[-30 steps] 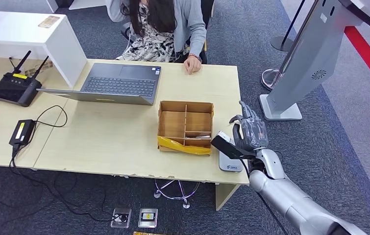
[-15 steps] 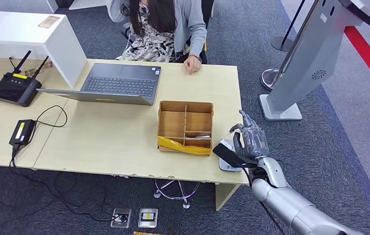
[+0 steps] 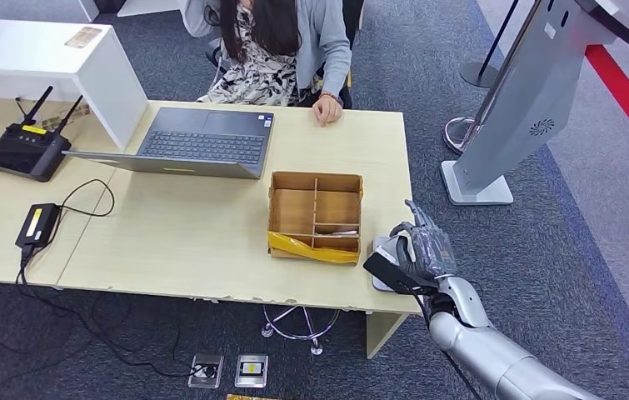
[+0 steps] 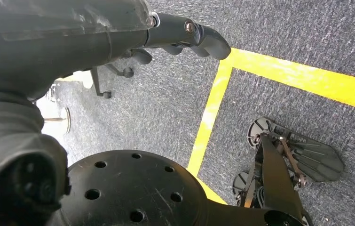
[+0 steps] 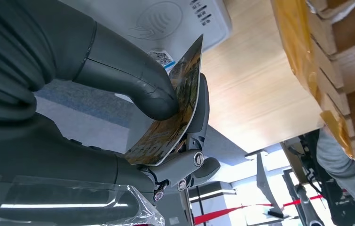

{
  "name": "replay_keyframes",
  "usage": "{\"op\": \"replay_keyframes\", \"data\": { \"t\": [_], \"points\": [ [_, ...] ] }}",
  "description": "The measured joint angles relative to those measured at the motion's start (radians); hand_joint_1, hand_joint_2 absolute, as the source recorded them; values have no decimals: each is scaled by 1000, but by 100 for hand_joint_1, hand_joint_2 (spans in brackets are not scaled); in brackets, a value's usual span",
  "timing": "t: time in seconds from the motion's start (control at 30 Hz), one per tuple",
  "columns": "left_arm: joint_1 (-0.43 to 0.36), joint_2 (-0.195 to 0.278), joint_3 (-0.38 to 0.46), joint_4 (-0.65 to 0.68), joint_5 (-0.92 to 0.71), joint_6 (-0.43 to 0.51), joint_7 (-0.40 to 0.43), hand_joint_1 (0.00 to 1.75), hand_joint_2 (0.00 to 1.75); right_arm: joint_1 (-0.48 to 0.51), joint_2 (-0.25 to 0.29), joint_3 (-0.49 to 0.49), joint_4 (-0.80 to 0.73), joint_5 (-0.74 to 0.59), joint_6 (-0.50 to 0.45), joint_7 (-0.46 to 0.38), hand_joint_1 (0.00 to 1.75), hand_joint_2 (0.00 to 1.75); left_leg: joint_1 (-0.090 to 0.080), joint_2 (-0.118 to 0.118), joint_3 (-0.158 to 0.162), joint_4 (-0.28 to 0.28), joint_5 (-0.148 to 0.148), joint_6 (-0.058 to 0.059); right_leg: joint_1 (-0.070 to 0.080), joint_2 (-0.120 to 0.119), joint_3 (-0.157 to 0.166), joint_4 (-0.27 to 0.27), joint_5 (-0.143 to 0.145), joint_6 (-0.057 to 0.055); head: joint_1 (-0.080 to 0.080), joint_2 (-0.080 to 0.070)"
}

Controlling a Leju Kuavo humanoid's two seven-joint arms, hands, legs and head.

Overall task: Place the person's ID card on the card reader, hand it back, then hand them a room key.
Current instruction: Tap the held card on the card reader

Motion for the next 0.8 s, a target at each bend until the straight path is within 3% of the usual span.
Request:
{"op": "replay_keyframes", "data": {
  "t": [0.8],
  "points": [
    [0,-14,0,0,2,16,1,0,0,7,4,-1,140,-44,24,-16,175,175,0,1,4,0,0,0,0,0,4,-1,0,0,0,0]
  ]
}}
